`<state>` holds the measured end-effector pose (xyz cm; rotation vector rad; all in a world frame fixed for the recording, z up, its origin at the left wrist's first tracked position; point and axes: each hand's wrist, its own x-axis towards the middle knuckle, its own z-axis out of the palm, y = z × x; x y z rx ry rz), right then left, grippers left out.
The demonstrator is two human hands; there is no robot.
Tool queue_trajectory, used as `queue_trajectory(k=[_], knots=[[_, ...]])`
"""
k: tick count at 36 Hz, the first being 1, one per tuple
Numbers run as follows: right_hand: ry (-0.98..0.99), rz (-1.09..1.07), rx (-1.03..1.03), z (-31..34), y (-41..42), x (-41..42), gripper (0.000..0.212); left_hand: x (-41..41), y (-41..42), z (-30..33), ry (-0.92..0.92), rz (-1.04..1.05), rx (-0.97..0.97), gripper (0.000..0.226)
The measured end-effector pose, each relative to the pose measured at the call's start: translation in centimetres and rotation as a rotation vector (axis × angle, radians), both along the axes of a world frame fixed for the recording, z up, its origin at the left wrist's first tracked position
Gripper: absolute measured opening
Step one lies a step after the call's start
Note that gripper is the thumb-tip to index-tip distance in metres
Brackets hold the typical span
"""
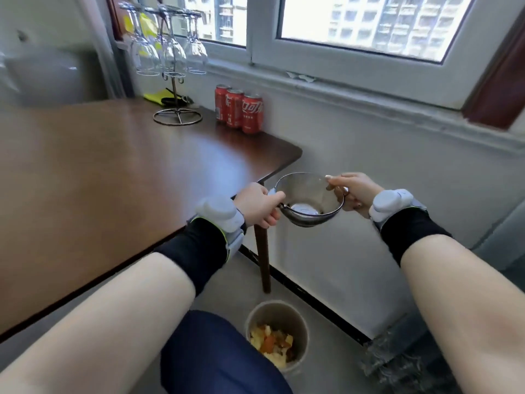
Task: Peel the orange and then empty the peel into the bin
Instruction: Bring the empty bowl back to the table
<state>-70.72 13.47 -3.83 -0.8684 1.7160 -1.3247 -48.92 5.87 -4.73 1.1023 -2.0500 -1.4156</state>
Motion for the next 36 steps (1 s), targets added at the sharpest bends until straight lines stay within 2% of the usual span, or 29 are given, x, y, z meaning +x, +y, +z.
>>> queue_trajectory(k=[4, 8, 13, 18, 26, 36], knots=[[0.011, 0.037, -0.061, 4.0, -2.5, 2.6, 0.021, 2.7, -0.9, 3.5, 0.031, 0.079, -0.076, 0.027], [0.033, 0.09, -0.106, 5.8, -6.5, 6.6, 0.024, 6.8, -2.8, 6.1, 0.035, 0.182, -0.138, 0.028], [0.216, 0.162, -0.108, 6.7, -11.9, 13.0, 0.028, 13.4, -5.3, 7.8, 0.005, 0.328, -0.195, 0.027], [0.127, 0.279, -0.164, 6.5, -17.2, 20.2, 0.03, 20.6, -7.7, 7.8, -0.02, 0.513, -0.198, 0.03], [0.176, 0.494, -0.141, 5.0, -23.5, 30.9, 0.032, 30.9, -9.8, 6.7, -0.135, 0.738, -0.14, 0.031], [0.172, 0.607, -0.082, 2.8, -26.9, 36.4, 0.032, 35.9, -10.7, 5.5, -0.239, 0.835, -0.067, 0.037]])
